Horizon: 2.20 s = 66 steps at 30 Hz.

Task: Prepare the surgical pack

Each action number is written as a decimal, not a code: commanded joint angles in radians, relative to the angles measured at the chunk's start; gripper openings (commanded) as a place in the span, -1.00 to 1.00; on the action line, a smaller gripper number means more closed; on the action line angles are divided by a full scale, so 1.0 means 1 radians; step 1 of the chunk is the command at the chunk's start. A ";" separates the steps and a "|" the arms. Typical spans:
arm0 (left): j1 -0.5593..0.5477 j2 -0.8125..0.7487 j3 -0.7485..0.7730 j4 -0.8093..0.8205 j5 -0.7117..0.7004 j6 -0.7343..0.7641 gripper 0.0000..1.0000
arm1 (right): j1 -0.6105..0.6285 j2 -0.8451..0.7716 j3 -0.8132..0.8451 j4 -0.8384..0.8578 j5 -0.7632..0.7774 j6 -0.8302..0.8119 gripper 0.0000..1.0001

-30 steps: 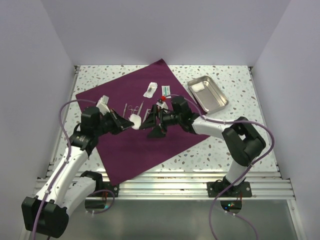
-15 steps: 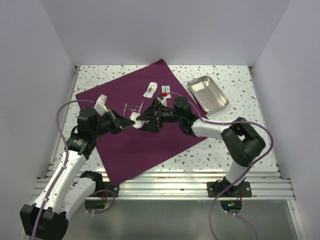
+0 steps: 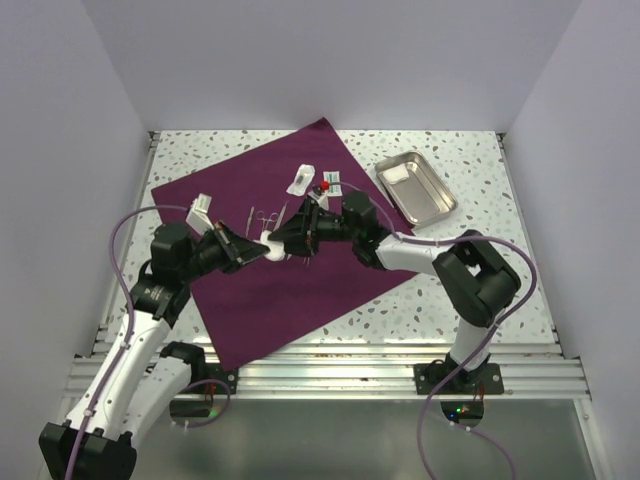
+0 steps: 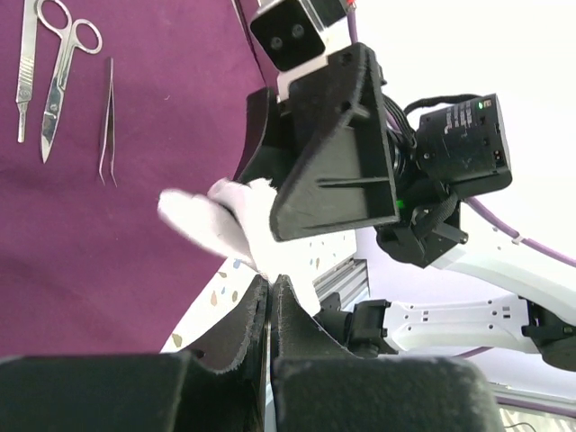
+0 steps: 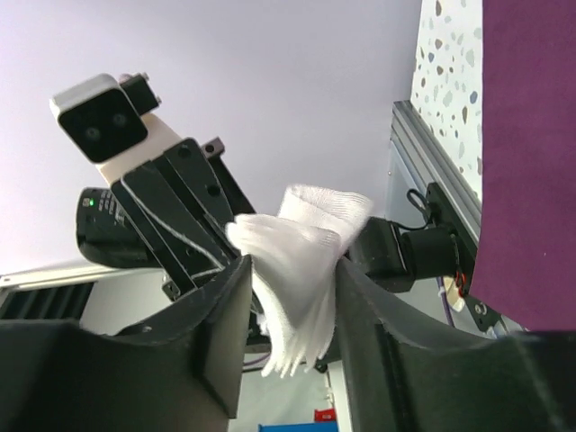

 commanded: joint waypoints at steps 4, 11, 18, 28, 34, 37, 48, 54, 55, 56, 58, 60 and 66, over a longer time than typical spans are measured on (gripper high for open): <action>-0.004 -0.017 -0.028 0.022 0.037 -0.007 -1.00 | 0.003 0.020 0.069 -0.029 0.020 -0.086 -0.62; 0.002 0.058 0.024 -0.028 0.003 0.081 0.00 | -0.038 0.000 0.132 -0.196 0.032 -0.276 -1.00; 0.069 0.344 0.225 -0.147 -0.124 0.333 0.31 | -0.213 -0.034 0.290 -0.698 0.248 -0.737 -1.00; 0.115 0.714 0.458 -0.139 -0.169 0.430 0.29 | -0.540 0.050 0.329 -0.637 0.318 -0.828 -1.00; 0.114 0.863 0.599 -0.177 -0.166 0.433 0.26 | -0.716 0.142 0.355 -0.622 0.325 -0.826 -1.00; 0.114 0.903 0.613 -0.164 -0.144 0.419 0.25 | -0.770 0.224 0.387 -0.603 0.296 -0.807 -1.00; 0.101 0.943 0.583 -0.113 -0.101 0.396 0.18 | -0.801 0.386 0.482 -0.661 0.370 -0.803 -1.00; 0.082 0.995 0.639 -0.128 -0.103 0.405 0.18 | -0.805 0.411 0.562 -0.838 0.483 -0.916 -1.00; 0.071 1.006 0.653 -0.131 -0.106 0.410 0.17 | -0.805 0.414 0.569 -0.851 0.495 -0.950 -1.00; 0.066 1.010 0.661 -0.137 -0.113 0.413 0.17 | -0.805 0.415 0.577 -0.868 0.497 -0.962 -1.00; 0.057 1.026 0.684 -0.137 -0.117 0.422 0.17 | -0.805 0.429 0.600 -0.890 0.502 -0.993 -1.00; 0.052 1.039 0.714 -0.147 -0.133 0.427 0.19 | -0.804 0.438 0.620 -0.910 0.488 -1.008 -0.88; 0.032 1.070 0.777 -0.153 -0.186 0.436 0.25 | -0.794 0.432 0.659 -0.976 0.495 -1.033 -0.09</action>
